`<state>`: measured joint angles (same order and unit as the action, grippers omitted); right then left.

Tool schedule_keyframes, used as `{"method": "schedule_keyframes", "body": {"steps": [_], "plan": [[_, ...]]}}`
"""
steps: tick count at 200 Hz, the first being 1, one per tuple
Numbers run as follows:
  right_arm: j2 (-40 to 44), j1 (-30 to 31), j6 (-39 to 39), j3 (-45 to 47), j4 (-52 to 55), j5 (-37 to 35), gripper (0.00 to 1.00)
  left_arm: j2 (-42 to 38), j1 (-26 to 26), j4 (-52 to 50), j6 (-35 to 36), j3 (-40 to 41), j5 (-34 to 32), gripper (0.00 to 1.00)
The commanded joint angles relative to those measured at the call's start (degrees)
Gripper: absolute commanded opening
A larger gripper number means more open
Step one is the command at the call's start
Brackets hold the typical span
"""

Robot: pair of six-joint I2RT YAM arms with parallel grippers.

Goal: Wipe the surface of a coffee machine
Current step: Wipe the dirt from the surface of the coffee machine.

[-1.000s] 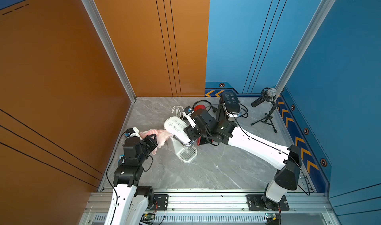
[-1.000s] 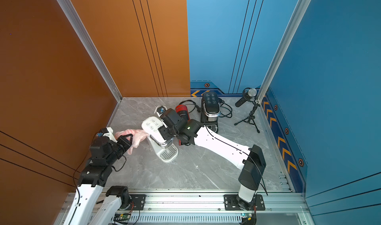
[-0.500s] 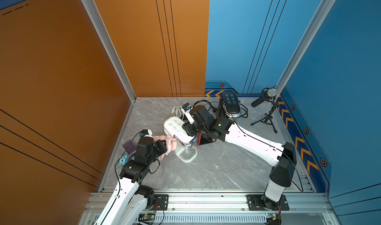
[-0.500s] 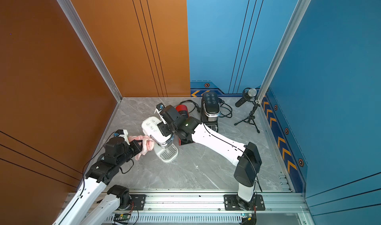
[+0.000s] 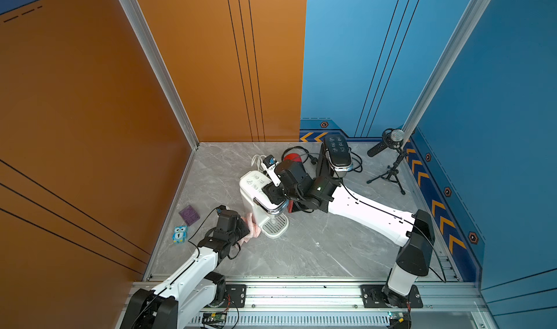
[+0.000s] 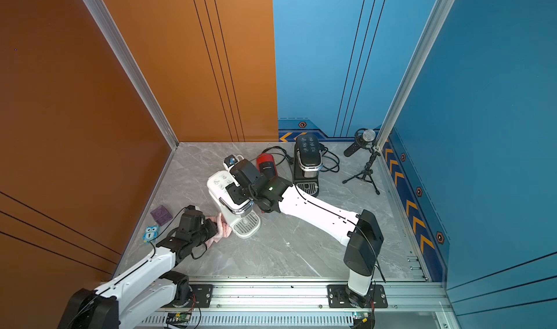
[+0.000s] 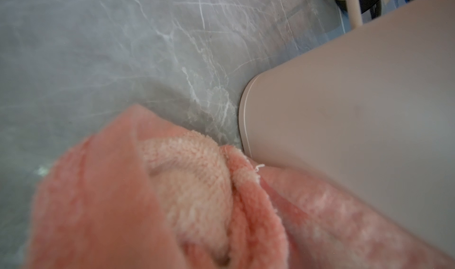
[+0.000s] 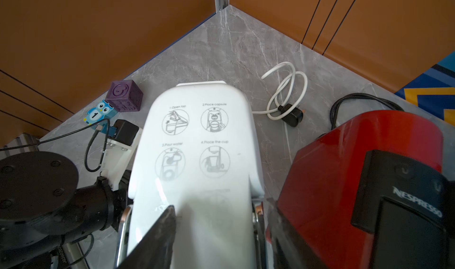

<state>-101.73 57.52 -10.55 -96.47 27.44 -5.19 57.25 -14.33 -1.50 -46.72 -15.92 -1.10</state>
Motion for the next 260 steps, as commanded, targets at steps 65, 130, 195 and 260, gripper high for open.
{"method": "schedule_keyframes", "body": {"steps": [65, 130, 195, 260], "plan": [[-2.8, 0.8, -0.5, 5.4, 8.2, 1.5, 0.57, -11.4, 1.9, -9.8, 7.5, -16.6, 2.7, 0.00], [-2.6, 1.4, -1.8, 8.6, 7.1, 0.6, 0.56, -15.8, -0.1, -13.2, 4.6, -19.3, 6.0, 0.00], [-2.4, 1.7, -2.0, 8.7, 7.1, 1.5, 0.56, -8.7, 0.0, 1.2, 0.4, -4.5, -0.4, 0.00], [-1.9, 1.8, -1.8, 6.9, 7.8, 1.4, 0.56, 3.1, 0.9, 11.2, 1.1, -5.6, 5.4, 0.00]]}}
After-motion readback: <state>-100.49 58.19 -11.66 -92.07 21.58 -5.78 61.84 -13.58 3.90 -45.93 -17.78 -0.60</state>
